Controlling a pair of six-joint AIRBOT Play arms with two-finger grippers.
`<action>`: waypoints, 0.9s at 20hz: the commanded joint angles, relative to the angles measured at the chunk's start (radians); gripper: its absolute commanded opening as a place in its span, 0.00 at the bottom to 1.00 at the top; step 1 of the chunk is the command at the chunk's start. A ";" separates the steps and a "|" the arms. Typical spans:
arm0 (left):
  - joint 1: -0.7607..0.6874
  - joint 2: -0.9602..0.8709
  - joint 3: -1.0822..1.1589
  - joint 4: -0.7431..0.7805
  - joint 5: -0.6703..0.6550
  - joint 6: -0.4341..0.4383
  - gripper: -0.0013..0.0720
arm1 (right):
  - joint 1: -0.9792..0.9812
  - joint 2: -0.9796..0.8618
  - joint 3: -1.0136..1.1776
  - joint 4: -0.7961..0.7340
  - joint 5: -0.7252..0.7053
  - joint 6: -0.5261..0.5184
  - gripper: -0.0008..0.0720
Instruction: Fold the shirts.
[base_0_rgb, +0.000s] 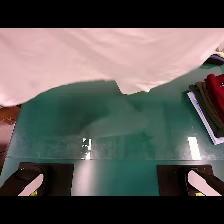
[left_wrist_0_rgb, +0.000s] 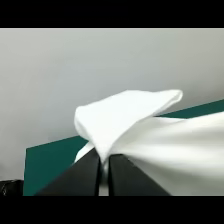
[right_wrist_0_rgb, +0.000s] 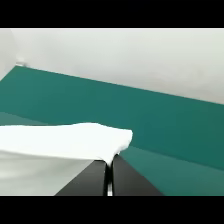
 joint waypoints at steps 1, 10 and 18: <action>0.000 0.004 0.115 -0.182 -0.083 0.001 0.06 | 0.000 0.097 -0.061 -0.006 -0.038 -0.015 0.04; 0.000 -0.088 -0.294 -0.326 -0.215 0.024 0.06 | 0.039 -0.143 0.033 -0.096 0.190 0.095 0.03; 0.000 -0.592 -0.558 -0.268 0.057 0.028 0.06 | 0.183 -0.568 -0.219 -0.239 -0.033 0.085 0.04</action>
